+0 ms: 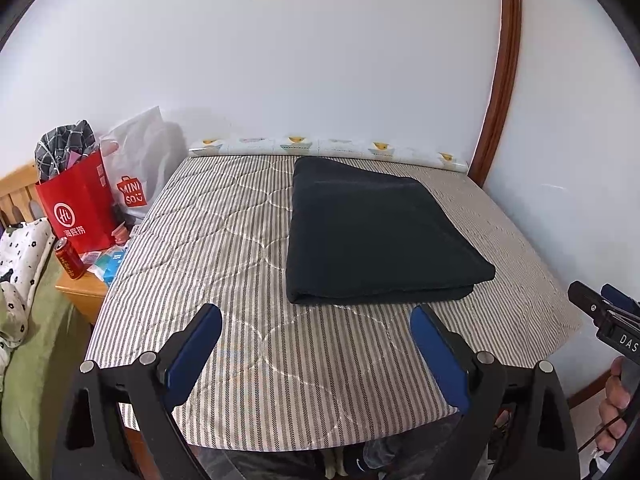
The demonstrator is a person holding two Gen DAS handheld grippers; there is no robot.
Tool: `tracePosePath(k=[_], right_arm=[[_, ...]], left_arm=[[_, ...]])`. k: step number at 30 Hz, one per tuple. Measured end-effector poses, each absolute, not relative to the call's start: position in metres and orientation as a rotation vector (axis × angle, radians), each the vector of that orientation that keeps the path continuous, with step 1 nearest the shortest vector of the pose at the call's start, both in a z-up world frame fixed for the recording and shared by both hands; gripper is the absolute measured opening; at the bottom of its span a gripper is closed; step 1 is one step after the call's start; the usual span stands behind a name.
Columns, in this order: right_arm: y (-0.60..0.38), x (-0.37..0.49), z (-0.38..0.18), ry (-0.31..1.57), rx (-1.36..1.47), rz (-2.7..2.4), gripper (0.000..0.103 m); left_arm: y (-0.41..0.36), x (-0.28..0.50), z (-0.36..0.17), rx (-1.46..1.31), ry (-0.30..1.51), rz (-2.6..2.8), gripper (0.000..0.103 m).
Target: Fold small clothes
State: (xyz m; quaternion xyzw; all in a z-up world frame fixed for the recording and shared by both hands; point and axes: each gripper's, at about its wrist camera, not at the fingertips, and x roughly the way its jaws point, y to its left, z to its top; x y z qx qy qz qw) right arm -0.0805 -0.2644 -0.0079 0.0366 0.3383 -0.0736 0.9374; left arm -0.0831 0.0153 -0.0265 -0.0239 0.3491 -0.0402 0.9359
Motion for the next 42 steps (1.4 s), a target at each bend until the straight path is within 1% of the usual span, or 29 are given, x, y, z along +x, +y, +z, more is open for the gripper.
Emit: tracePosePath(k=[42], right_arm=[[-0.264,-0.080,-0.008,0.683,0.082,-0.138,0.101]], left_arm=[[0.027,-0.081,-0.026,-0.067,0.725,-0.072,0.096]])
